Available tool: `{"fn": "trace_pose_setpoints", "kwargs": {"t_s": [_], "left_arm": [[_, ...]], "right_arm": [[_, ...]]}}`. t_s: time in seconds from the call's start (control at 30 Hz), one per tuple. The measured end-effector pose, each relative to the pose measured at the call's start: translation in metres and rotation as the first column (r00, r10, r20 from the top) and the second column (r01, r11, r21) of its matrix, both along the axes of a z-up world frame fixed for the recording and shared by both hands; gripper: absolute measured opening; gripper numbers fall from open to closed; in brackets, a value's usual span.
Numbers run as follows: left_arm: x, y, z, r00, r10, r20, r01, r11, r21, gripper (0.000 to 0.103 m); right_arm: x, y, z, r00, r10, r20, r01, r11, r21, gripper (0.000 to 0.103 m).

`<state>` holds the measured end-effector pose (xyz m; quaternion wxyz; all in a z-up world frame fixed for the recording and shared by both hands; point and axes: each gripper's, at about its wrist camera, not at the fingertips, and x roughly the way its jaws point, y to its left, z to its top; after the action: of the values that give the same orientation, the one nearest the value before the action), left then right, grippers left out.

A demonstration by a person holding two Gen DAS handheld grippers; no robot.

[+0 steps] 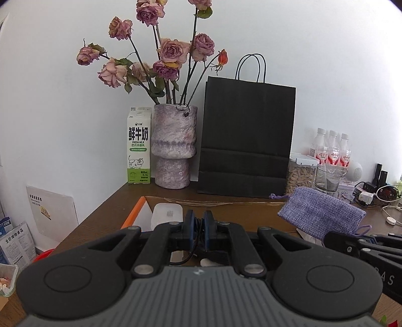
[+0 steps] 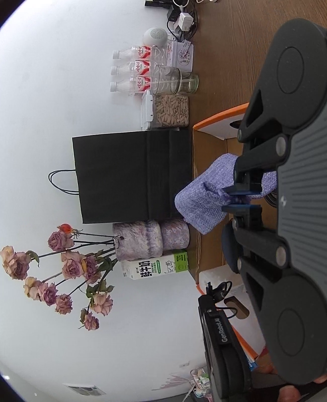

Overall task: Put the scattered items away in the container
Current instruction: 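Carry the pouch and charger into the box and open both grippers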

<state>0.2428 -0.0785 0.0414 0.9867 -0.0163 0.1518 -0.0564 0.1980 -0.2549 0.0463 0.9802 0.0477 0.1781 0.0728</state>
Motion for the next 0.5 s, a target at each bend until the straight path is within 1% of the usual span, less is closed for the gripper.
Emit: {"fn": "trace_pose_setpoints", "kwargs": {"t_s": [0.07,0.13,0.17,0.2,0.23,0.27,0.3,0.33,0.4,0.5], "left_arm": [[0.000,-0.001,-0.001,1.000,0.004,0.000,-0.004,1.000,0.007,0.008],[-0.001,-0.002,-0.002,1.000,0.017,0.000,-0.017,1.000,0.015,0.010],[-0.003,-0.002,-0.003,1.000,0.030,0.002,-0.030,0.999,0.018,0.021],[-0.004,-0.002,-0.003,0.999,0.043,0.001,-0.043,0.999,0.022,0.061],[-0.006,-0.001,-0.003,0.998,0.060,0.008,-0.060,0.998,0.023,0.086],[-0.009,0.000,-0.003,0.997,0.077,0.031,-0.078,0.997,0.021,0.101],[-0.013,0.000,-0.002,0.994,0.096,0.058,-0.097,0.995,0.021,0.103],[-0.016,0.001,0.001,0.990,0.115,0.076,-0.118,0.993,0.026,0.103],[-0.019,0.004,0.003,0.989,0.119,0.090,-0.120,0.993,0.009,0.103],[-0.018,0.007,0.005,0.992,0.106,0.064,-0.105,0.994,-0.014,0.103]], "right_arm": [[-0.001,0.000,-0.001,1.000,-0.001,-0.004,0.001,1.000,-0.001,0.006],[-0.001,0.000,-0.003,1.000,0.000,-0.013,0.000,1.000,0.001,0.012],[-0.001,0.001,-0.004,1.000,-0.002,-0.018,0.002,1.000,0.000,0.020],[-0.002,0.002,-0.004,1.000,0.001,-0.021,-0.001,1.000,-0.005,0.043],[-0.004,0.003,-0.003,1.000,0.003,-0.018,-0.003,1.000,-0.011,0.058],[-0.006,0.004,-0.003,1.000,0.003,-0.007,-0.003,1.000,-0.017,0.087],[-0.010,0.005,-0.001,1.000,0.000,0.011,0.000,1.000,-0.026,0.096],[-0.013,0.006,0.000,1.000,0.001,0.027,0.000,0.999,-0.033,0.094],[-0.018,0.007,0.004,0.999,0.010,0.044,-0.009,1.000,-0.028,0.096],[-0.023,0.007,0.006,0.998,0.014,0.057,-0.013,1.000,-0.024,0.096]]}}
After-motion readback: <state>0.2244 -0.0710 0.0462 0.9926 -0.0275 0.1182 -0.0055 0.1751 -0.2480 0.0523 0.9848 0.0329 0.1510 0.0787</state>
